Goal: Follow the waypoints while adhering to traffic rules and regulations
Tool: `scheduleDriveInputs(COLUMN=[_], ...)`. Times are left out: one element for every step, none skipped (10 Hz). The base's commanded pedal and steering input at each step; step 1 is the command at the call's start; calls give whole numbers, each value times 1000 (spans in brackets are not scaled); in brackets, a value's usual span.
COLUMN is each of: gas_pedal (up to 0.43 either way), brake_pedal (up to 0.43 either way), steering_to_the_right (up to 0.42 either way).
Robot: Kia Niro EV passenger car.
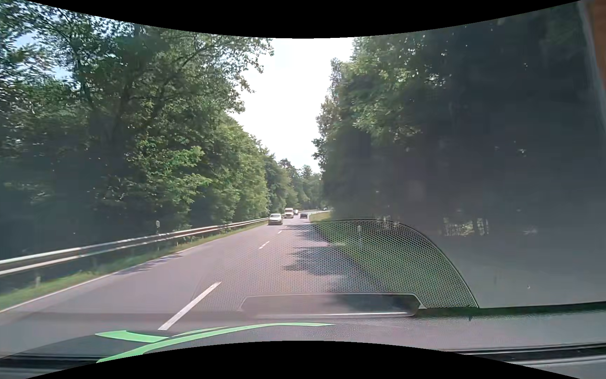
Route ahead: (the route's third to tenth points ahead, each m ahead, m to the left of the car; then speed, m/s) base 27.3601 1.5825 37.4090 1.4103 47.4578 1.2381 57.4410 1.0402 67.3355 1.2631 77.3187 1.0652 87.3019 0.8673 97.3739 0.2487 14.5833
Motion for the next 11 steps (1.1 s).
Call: scheduleDriveInputs(gas_pedal=[98, 98, 98, 98, 98, 98, 98, 98, 98, 98, 98], brake_pedal=[0, 0, 0, 0, 0, 0, 0, 0, 0, 0, 0], steering_to_the_right=[1, 1, 1, 1, 1, 1, 0, 0, 0, 0, 0])
